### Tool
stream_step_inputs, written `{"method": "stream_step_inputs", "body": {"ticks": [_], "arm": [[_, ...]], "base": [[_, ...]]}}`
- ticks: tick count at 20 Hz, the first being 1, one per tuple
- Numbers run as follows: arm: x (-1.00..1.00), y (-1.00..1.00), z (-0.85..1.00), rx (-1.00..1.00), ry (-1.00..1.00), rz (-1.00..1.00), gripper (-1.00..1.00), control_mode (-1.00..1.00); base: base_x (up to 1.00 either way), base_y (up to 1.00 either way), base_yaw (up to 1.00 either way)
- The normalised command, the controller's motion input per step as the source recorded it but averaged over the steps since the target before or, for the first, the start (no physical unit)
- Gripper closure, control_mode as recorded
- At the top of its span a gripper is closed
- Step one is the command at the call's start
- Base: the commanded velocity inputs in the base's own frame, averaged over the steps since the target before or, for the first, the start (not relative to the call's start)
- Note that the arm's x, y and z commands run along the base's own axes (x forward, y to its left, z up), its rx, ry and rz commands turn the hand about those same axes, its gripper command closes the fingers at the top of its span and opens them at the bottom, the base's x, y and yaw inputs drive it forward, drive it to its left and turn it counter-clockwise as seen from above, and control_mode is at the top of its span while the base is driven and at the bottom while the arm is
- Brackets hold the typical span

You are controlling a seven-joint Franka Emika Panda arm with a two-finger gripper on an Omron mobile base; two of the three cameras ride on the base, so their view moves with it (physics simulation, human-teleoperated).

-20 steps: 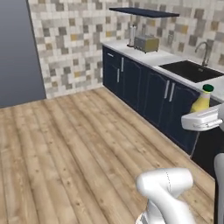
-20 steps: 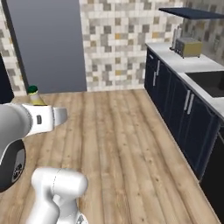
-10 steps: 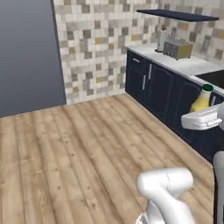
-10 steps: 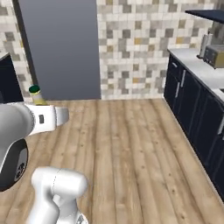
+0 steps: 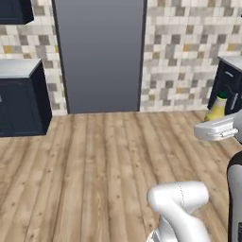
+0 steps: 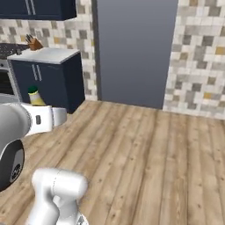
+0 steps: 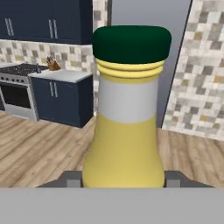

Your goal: Take 2 condiments from the cabinet and move them on the counter near the stove.Make sure the condiments are lined up with each other, next to each other.

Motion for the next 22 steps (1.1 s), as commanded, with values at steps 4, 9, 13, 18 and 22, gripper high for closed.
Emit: {"method": "stream_step_inputs", "body": {"ticks": [4,9,13,18,22], "arm": [[0.0,0.0,0.0,0.0,0.0,0.0,1.0,1.0],[0.0,0.0,0.0,0.0,0.0,0.0,1.0,1.0],[0.0,0.0,0.0,0.0,0.0,0.0,1.0,1.0],[0.0,0.0,0.0,0.0,0.0,0.0,1.0,1.0],[0.0,0.0,0.0,0.0,0.0,0.0,1.0,1.0]], "base": [[0.79,0.44,0.55],[0.77,0.37,0.48],[0.9,0.59,0.23],[0.98,0.58,0.14],[1.0,0.35,0.15]]}}
